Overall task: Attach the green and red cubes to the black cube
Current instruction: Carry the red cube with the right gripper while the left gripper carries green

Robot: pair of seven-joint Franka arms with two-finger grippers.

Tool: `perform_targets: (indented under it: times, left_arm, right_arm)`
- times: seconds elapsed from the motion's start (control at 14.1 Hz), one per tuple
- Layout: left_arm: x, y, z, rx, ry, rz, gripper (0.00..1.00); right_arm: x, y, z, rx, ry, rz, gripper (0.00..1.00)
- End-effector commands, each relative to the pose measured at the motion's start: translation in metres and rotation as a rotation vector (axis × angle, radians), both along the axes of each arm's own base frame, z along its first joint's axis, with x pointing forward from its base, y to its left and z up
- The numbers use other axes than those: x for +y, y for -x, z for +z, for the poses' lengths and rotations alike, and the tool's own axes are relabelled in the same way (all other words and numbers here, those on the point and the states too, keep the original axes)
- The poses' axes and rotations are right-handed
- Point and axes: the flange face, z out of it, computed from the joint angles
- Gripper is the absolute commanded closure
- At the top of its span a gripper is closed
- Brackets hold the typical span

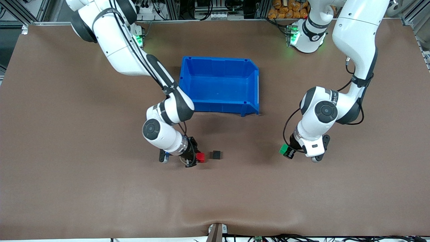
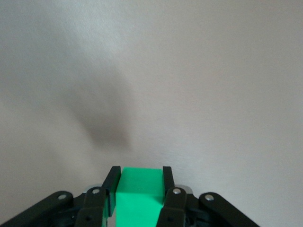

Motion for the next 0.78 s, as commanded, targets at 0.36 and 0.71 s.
perform_targets:
  times: [0.36, 0.71]
  left_arm:
    - [-0.067, -0.041, 0.009, 0.027, 0.042, 0.283, 1.0]
    - [-0.1, -0.048, -0.004, 0.021, 0.08, 0.434, 1.0]
  right_arm:
    - [0.023, 0.006, -0.005, 0.017, -0.026, -0.019, 1.0]
    - [0.027, 0.009, -0.008, 0.015, -0.022, -0.011, 0.69]
